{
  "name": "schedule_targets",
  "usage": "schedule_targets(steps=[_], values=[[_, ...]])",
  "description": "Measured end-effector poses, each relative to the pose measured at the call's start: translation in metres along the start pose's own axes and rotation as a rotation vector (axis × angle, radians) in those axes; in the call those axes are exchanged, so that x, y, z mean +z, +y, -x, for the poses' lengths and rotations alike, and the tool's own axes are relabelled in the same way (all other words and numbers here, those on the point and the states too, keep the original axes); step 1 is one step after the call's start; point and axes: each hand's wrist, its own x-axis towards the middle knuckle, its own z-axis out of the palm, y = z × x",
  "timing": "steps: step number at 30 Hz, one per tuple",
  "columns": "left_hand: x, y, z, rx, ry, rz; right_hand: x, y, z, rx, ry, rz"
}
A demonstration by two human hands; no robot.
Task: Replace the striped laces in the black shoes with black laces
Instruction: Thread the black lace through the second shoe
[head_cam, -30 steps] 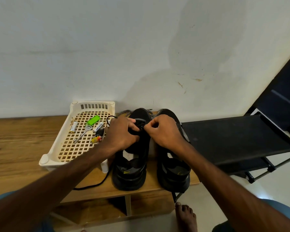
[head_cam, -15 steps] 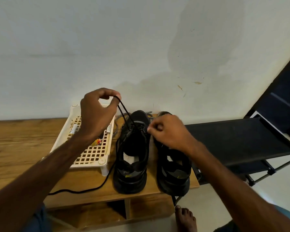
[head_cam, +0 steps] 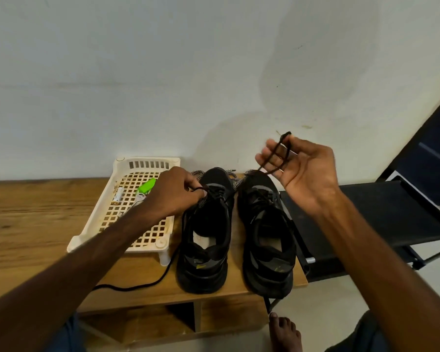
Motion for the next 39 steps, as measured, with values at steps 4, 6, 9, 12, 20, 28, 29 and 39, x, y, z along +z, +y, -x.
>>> schedule_targets(steps=[4, 6, 9, 12, 20, 28, 29, 39], values=[[-0.004, 0.005, -0.001, -0.006, 0.043, 0.056, -0.006, 0.019, -0.001, -0.067, 0.096, 0.940], [-0.002, 0.008, 0.000, 0.000, 0.045, 0.107, -0.007, 0.038, 0.001, -0.120, -0.030, 1.576], [0.003, 0.013, 0.003, 0.010, 0.015, 0.158, 0.001, 0.057, 0.003, 0.012, -0.171, 1.755], [0.007, 0.012, 0.002, -0.002, -0.072, 0.115, 0.009, 0.054, 0.001, 0.000, -0.154, 1.644], [0.013, 0.006, 0.000, -0.013, -0.120, 0.080, 0.002, 0.014, 0.000, -0.132, 0.068, 0.830], [0.011, 0.011, 0.002, 0.079, 0.016, 0.044, -0.010, 0.019, 0.003, -0.211, 0.146, 1.557], [0.011, 0.014, 0.003, 0.108, 0.053, 0.085, -0.008, 0.019, 0.004, -0.246, 0.162, 1.523], [0.020, 0.044, 0.016, 0.165, -0.296, 0.640, 0.017, 0.023, 0.009, 0.205, -0.043, 0.439]])
